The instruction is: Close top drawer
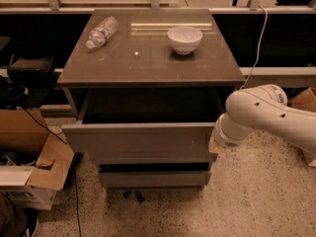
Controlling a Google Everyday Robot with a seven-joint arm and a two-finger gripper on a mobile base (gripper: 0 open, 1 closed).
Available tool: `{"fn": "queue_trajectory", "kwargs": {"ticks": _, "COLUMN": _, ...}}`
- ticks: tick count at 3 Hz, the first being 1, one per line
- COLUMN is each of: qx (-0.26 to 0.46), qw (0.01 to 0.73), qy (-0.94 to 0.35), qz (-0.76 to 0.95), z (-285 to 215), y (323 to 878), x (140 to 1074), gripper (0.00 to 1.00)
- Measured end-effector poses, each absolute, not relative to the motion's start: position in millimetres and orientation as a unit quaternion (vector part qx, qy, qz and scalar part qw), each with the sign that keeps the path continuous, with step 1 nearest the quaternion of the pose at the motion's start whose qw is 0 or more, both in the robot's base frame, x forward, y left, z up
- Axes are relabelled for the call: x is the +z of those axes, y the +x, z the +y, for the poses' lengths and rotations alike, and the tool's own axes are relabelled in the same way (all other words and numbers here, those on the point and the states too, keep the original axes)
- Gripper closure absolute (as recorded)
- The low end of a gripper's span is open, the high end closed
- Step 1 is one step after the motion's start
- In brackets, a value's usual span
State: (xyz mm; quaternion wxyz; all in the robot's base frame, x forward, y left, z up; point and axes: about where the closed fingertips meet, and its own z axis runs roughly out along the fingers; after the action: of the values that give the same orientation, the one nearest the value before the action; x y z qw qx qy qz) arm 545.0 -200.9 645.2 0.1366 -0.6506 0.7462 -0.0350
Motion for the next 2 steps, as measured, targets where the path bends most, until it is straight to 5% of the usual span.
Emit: {"fn": "queue_trajectory", "kwargs": {"ticks": 2, "qx": -0.043, "qw": 0.162, "qy": -0.659, "qz": 0.733, "z": -189, "y": 588, "x": 632, "gripper": 1.00}}
